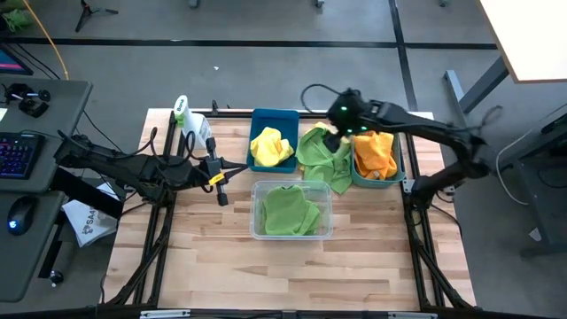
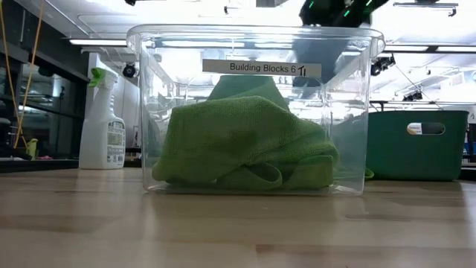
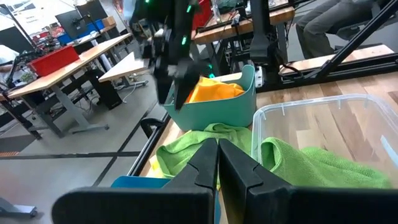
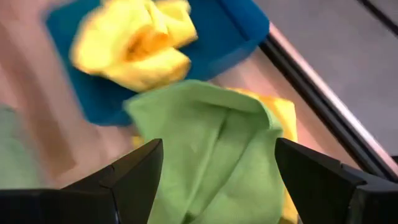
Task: Sort microfiber towel by color & place in baskets
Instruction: Put the green towel into the transparent bin
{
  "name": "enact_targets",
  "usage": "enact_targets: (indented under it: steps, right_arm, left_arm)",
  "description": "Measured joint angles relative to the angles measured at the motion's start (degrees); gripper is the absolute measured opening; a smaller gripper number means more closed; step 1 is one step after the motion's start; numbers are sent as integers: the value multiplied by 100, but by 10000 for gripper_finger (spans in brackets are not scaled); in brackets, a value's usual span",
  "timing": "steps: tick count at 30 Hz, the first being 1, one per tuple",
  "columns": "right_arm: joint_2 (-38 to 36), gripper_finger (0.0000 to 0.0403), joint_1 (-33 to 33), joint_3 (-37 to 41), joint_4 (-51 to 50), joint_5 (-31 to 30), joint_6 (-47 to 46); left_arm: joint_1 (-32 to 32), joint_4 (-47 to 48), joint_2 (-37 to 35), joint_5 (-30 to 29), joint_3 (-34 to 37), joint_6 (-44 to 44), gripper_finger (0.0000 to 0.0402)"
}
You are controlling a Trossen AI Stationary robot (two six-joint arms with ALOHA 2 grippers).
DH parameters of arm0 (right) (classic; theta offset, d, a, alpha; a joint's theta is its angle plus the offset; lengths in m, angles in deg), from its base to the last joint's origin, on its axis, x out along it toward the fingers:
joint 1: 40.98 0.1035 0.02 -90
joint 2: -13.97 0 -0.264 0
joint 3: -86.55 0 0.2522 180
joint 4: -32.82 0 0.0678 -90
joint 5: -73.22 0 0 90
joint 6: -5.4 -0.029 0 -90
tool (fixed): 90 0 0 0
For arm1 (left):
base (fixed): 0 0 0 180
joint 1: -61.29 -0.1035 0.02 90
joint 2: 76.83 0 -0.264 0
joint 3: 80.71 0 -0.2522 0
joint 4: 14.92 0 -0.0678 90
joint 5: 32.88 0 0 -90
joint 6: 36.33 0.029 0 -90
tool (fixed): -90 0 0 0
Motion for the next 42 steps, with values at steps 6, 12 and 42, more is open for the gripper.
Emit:
enact_targets:
  steps: [6,12,42]
  right_arm:
    - [1269,306,-444,-569,77,-27,361]
    - [2268,302,-802,-1110,84,-28,690]
    - [2080,4,-53,-2764,-1670,-1514,525]
  left_arm:
    - [0,137,0,-1,0,-200,1]
    - [0,175,0,0,0,-274,1]
    - [-2,333,-2,-455,0,-189,1]
